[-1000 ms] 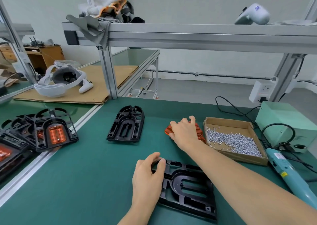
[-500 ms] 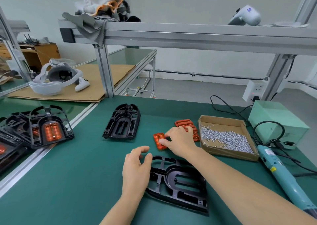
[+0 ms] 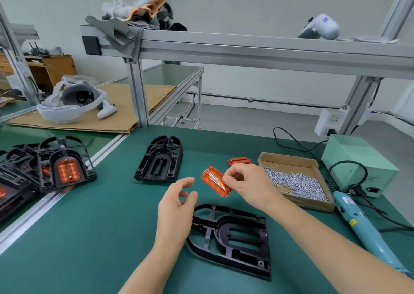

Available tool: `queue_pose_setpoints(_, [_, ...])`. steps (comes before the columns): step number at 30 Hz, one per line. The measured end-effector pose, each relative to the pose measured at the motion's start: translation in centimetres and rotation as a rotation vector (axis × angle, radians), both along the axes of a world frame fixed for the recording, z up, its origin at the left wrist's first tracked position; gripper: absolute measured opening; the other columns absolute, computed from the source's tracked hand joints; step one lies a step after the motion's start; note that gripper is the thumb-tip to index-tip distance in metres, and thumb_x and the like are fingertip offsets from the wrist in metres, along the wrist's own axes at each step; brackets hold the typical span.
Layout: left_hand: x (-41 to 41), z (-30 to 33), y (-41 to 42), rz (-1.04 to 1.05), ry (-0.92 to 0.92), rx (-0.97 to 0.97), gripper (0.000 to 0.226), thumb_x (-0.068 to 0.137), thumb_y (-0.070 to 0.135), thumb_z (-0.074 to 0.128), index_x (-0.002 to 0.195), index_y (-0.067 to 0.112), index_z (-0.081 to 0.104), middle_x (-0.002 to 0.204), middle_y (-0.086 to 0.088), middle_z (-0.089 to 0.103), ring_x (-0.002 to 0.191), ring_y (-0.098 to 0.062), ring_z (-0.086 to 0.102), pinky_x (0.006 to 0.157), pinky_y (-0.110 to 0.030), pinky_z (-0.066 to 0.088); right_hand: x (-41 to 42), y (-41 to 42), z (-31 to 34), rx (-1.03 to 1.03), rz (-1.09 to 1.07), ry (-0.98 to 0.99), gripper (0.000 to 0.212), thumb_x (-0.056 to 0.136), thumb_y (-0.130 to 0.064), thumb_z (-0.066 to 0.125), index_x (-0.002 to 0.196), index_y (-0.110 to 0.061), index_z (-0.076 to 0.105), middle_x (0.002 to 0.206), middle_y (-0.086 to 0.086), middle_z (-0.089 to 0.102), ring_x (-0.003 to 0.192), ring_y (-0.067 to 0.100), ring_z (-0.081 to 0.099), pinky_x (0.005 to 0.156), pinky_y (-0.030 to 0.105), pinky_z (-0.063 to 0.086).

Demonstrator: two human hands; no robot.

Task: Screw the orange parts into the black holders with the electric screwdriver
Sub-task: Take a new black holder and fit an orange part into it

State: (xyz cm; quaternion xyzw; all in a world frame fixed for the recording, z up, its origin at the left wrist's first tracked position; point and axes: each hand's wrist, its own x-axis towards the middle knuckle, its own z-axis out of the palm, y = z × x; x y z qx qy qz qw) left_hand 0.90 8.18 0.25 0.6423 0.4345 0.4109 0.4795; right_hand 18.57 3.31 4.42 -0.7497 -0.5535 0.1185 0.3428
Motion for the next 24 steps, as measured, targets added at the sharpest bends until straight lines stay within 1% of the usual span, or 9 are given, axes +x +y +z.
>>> queue_pose_setpoints(3, [0.5,1.3,-1.3,-0.111,-0.122,-0.015,0.027,0.087,0.011,0.064,0.102,0.033,0.064,0.098,0.012,0.067,0.079,0.000,0.057,0.071,-0.008,0.043,-0.5,-2.5,1.1,0.066,-0.035,0.069,0.020,0.086,-0.021,0.067,0.068,-0.029,0.064,0.066,-0.012,0.066,0.058,-0.001,0.054,0.059,0.017,0.042])
queue_pose_setpoints(5, [1.0,2.1,-2.4,-0.217,-0.203,-0.047,0.028,0.085,0.010,0.066,0.105,0.030,0.064,0.099,0.008,0.071,0.085,-0.004,0.062,0.075,-0.012,0.048,-1.0,-3.9,1.6,0.099,-0.070,0.110,0.019,0.086,-0.017,0.068,0.068,-0.024,0.065,0.065,-0.007,0.067,0.057,0.003,0.057,0.059,0.020,0.046])
queue_pose_setpoints(8, [2.1,3.0,-3.7,-0.338,-0.301,-0.126,0.032,0.087,0.005,0.064,0.111,0.025,0.062,0.094,0.002,0.074,0.083,-0.011,0.068,0.068,-0.014,0.048,-1.6,-5.7,2.1,0.130,-0.109,0.268,0.014,0.086,-0.009,0.067,0.073,-0.011,0.067,0.065,0.002,0.070,0.055,0.010,0.065,0.054,0.022,0.055])
queue_pose_setpoints(11, [2.9,3.6,-4.3,-0.407,-0.339,-0.168,0.035,0.090,-0.005,0.054,0.108,0.022,0.067,0.091,-0.004,0.075,0.077,-0.013,0.069,0.065,-0.018,0.051,-1.8,-7.3,2.2,0.062,-0.102,0.395,0.012,0.084,-0.013,0.073,0.076,-0.007,0.067,0.067,0.005,0.072,0.062,0.018,0.069,0.061,0.029,0.059])
queue_pose_setpoints(14, [3.3,4.0,-3.8,-0.470,-0.206,-0.098,0.037,0.094,-0.003,0.049,0.100,0.026,0.072,0.093,0.002,0.075,0.082,-0.010,0.067,0.078,-0.025,0.053,-1.2,-8.4,2.4,0.041,-0.101,0.389,0.009,0.083,-0.021,0.075,0.081,-0.015,0.068,0.073,0.002,0.073,0.071,0.022,0.069,0.069,0.030,0.056])
queue_pose_setpoints(17, [3.5,4.2,-3.1,-0.546,-0.040,-0.038,0.033,0.092,0.001,0.054,0.097,0.027,0.073,0.094,0.005,0.075,0.090,-0.011,0.068,0.089,-0.029,0.051,-0.1,-9.2,2.5,0.083,-0.097,0.340,0.009,0.086,-0.021,0.072,0.092,-0.025,0.067,0.076,-0.002,0.070,0.067,0.004,0.060,0.065,0.022,0.050])
queue_pose_setpoints(20, [3.3,4.4,-2.9,-0.632,0.034,-0.026,0.033,0.091,0.003,0.058,0.090,0.031,0.076,0.092,0.002,0.075,0.091,-0.017,0.070,0.089,-0.030,0.051,0.4,-9.7,2.3,0.063,-0.037,0.252,0.005,0.087,-0.016,0.071,0.087,-0.021,0.072,0.071,-0.007,0.069,0.056,-0.004,0.052,0.055,0.009,0.039])
queue_pose_setpoints(22, [3.2,4.4,-2.8,-0.672,0.051,-0.039,0.031,0.091,0.003,0.059,0.089,0.028,0.077,0.091,-0.003,0.075,0.088,-0.020,0.070,0.089,-0.032,0.053,0.4,-10.0,2.1,0.035,-0.019,0.213,0.008,0.086,-0.017,0.072,0.081,-0.023,0.072,0.067,-0.009,0.068,0.054,-0.004,0.053,0.052,0.009,0.040])
queue_pose_setpoints(24, [3.3,4.2,-2.7,-0.698,0.044,-0.061,0.027,0.090,0.001,0.059,0.092,0.021,0.076,0.090,-0.006,0.075,0.083,-0.017,0.069,0.086,-0.032,0.053,0.6,-10.2,1.9,0.018,-0.012,0.211,0.011,0.087,-0.019,0.071,0.077,-0.024,0.072,0.068,-0.002,0.069,0.053,-0.001,0.053,0.050,0.014,0.044])
